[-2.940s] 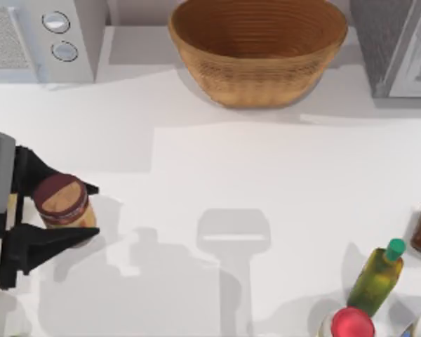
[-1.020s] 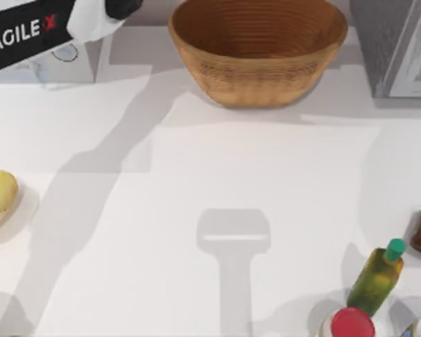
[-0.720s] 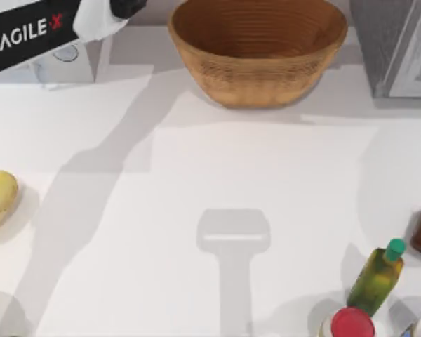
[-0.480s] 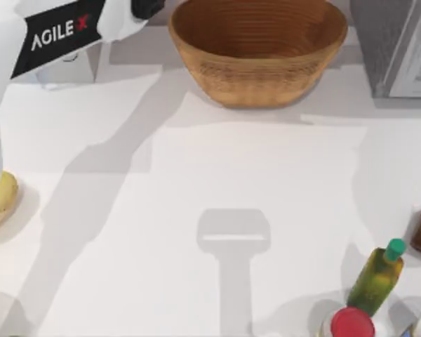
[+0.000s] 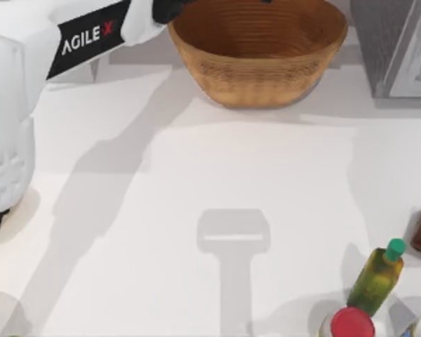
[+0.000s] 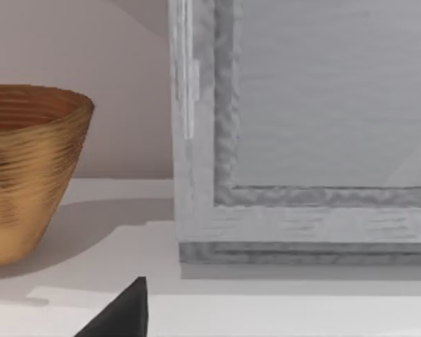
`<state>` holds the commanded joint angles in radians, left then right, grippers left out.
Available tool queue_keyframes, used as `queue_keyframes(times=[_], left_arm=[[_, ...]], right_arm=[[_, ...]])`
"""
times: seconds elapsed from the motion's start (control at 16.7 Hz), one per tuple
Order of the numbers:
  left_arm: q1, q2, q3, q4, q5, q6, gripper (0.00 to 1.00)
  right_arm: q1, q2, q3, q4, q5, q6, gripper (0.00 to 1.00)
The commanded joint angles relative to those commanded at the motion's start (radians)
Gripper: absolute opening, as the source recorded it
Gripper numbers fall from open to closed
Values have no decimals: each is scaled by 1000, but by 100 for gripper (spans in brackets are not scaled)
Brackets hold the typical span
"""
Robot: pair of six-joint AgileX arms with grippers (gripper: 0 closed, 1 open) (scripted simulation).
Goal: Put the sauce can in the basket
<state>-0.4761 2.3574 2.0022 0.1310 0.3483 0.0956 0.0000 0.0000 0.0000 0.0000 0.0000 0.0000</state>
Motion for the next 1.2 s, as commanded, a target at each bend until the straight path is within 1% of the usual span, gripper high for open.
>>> queue_keyframes(times=[0.06,0.84,0.9,1.2], left_arm=[[0,0,0,0,0,0,0],[0,0,0,0,0,0,98],[0,0,0,0,0,0,100],[0,0,0,0,0,0,100]], right_arm=[[0,0,0,0,0,0,100],[0,0,0,0,0,0,100],[0,0,0,0,0,0,100],[0,0,0,0,0,0,100]])
